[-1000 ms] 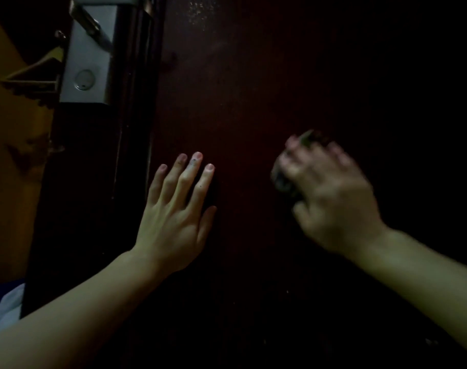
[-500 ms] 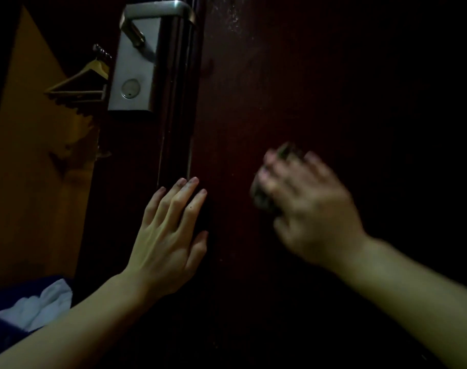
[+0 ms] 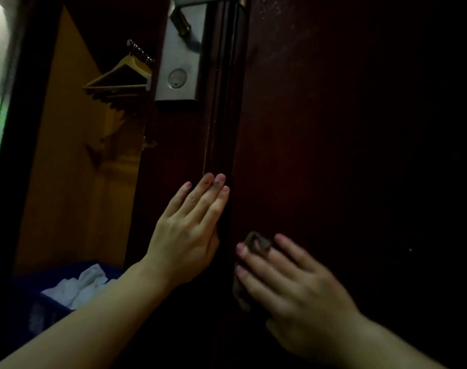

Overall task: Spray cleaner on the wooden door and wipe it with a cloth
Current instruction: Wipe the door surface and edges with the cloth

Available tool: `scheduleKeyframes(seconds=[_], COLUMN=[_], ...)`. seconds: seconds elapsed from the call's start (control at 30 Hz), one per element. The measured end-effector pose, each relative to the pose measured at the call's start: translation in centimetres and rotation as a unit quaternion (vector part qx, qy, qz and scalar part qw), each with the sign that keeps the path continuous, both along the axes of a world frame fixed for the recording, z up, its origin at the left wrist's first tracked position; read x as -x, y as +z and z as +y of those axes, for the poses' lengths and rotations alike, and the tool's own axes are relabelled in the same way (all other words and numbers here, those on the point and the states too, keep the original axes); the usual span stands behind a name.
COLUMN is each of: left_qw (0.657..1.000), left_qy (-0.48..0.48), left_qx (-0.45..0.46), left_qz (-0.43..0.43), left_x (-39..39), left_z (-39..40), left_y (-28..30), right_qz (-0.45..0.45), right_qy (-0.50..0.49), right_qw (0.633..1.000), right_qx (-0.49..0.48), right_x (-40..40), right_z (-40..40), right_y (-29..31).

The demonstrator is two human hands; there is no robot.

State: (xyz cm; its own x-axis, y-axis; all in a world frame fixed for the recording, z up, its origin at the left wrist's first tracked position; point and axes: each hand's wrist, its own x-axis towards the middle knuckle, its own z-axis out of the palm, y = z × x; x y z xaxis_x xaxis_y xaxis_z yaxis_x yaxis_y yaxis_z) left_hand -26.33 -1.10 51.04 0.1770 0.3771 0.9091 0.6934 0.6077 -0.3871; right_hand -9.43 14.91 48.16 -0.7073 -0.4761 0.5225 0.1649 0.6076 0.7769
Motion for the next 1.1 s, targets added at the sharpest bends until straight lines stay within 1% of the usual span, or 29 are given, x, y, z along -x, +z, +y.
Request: scheduleKeyframes(seconds=[0.07,0.17,0.23,0.3,0.4,0.47,0.53,0.6,0.67,0.73,0.8,0.87,0.93,0.97,1.03,1.1], left_qw=[1.0,1.0,0.999,0.998,0.997,0.996,0.996,0.996,0.995,0.996,0.996,0.994,0.994,0.994,0.994,0.993], left_qy=[0.003,-0.011,-0.026,-0.039,-0.03,-0.028,-0.03,-0.038,-0.046,-0.046,-0.054,-0.065,-0.071,-0.068,-0.062,-0.057], left_qx=[0.006,-0.003,-0.02,-0.039,-0.063,-0.072,-0.073,-0.075,-0.076,-0.068,-0.068,-0.077,-0.079,-0.081,-0.09,-0.093], left_qz=[-0.003,-0.008,-0.007,-0.014,-0.029,-0.041,-0.042,-0.043,-0.037,-0.031,-0.033,-0.033,-0.029,-0.027,-0.025,-0.034], left_x=[0.1,0.1,0.3,0.4,0.5,0.3,0.1,0.1,0.3,0.3,0.3,0.3,0.5,0.6,0.6,0.4], left_z=[0.0,0.0,0.0,0.0,0.2,0.3,0.4,0.3,0.2,0.1,0.0,-0.1,0.0,0.0,0.2,0.3], left_y=[-0.1,-0.4,-0.6,-0.7,-1.0,-1.2,-1.4,-1.5,-1.5,-1.4,-1.4,-1.5,-1.6,-1.6,-1.7,-1.8], right_qz=[0.066,0.19,0.229,0.211,0.109,0.046,-0.002,-0.001,0.058,0.133,0.174,0.195,0.197,0.174,0.097,0.025], right_qy=[0.006,-0.019,-0.013,0.009,0.036,0.021,0.002,0.027,0.064,0.035,-0.018,-0.032,-0.012,0.0,0.008,0.001], right_qw=[0.997,0.973,0.96,0.965,0.989,0.998,1.0,0.999,0.996,0.987,0.975,0.965,0.965,0.972,0.99,0.998], right_qx=[0.038,0.127,0.162,0.159,0.09,0.043,0.012,0.018,0.03,0.084,0.138,0.17,0.172,0.157,0.105,0.06], right_x=[0.2,1.3,2.3,3.3,4.3,4.6,4.6,4.1,3.5,2.8,2.8,3.2,3.8,4.0,3.9,2.7], right_z=[0.1,-1.3,-2.6,-3.2,-3.4,-2.8,-1.8,-1.3,-1.4,-2.0,-2.9,-3.9,-4.1,-4.2,-4.0,-3.2], right_y=[4.3,10.4,11.2,8.4,-1.1,-7.1,-9.6,-7.9,-3.7,1.9,6.4,7.9,5.6,3.2,-2.6,-6.6])
